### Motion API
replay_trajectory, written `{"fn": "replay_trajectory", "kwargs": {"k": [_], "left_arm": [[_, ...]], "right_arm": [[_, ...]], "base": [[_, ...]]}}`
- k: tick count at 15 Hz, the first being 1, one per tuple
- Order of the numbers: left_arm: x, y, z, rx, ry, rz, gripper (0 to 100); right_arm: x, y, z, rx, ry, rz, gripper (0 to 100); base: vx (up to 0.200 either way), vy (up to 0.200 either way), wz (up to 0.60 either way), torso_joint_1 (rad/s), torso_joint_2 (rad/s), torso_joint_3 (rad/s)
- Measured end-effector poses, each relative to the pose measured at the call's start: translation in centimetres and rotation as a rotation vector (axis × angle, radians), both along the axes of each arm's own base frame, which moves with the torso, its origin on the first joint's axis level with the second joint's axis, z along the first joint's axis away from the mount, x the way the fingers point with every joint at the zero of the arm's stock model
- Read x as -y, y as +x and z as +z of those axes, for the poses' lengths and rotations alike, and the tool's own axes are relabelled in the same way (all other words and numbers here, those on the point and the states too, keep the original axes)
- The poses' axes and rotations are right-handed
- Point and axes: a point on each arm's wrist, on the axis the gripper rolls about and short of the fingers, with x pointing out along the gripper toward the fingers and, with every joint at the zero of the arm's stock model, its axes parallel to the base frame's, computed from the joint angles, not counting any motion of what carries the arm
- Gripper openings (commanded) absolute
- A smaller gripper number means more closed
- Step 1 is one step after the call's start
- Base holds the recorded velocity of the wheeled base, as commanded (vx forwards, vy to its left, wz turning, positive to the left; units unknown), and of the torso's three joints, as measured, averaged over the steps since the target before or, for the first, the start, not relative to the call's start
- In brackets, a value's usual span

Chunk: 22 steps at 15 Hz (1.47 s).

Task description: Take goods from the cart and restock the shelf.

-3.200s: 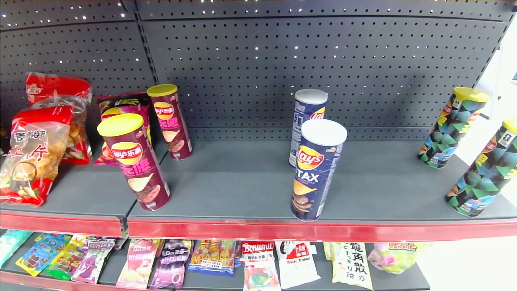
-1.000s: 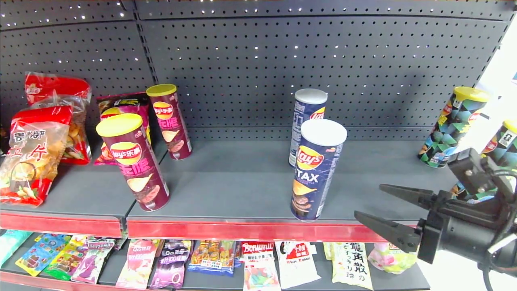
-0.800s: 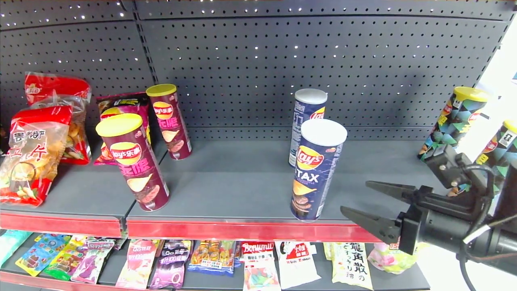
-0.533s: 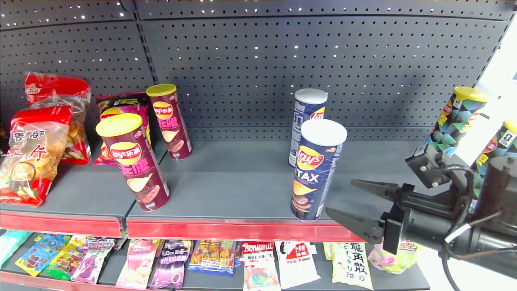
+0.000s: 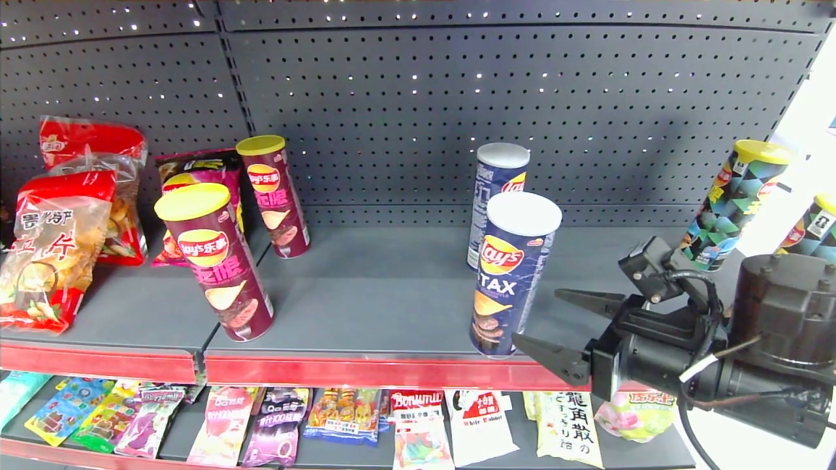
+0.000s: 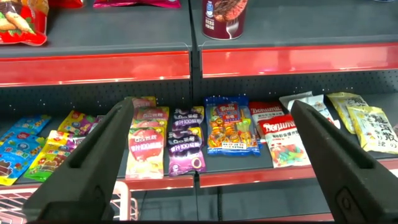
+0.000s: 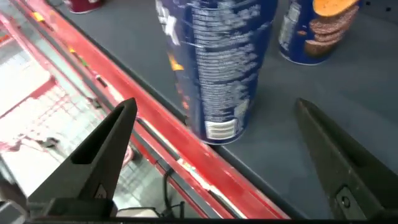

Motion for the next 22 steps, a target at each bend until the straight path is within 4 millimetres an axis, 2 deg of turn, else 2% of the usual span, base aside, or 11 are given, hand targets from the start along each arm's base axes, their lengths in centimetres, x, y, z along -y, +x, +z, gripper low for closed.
{"fn": "replay_trajectory", "kwargs": {"k": [6, 10, 20, 22], "left_arm": [[0.0, 0.0, 0.0, 0.0, 0.0, 0.0, 100], [0.0, 0.0, 0.0, 0.0, 0.0, 0.0, 100], [0.0, 0.0, 0.0, 0.0, 0.0, 0.001, 100], [0.0, 0.0, 0.0, 0.0, 0.0, 0.0, 100]], "right_arm": [[0.6, 0.0, 0.0, 0.06, -0.023, -0.025, 100], [0.3, 0.5, 0.2, 0.073, -0.014, -0.024, 100], [-2.8, 1.5, 0.3, 0.074, -0.002, 0.055, 100], [-3.2, 1.8, 0.0, 0.065, -0.01, 0.018, 100]], "base": [[0.0, 0.0, 0.0, 0.0, 0.0, 0.0], [0.0, 0.0, 0.0, 0.0, 0.0, 0.0], [0.0, 0.0, 0.0, 0.0, 0.0, 0.0], [0.0, 0.0, 0.0, 0.0, 0.0, 0.0]]}}
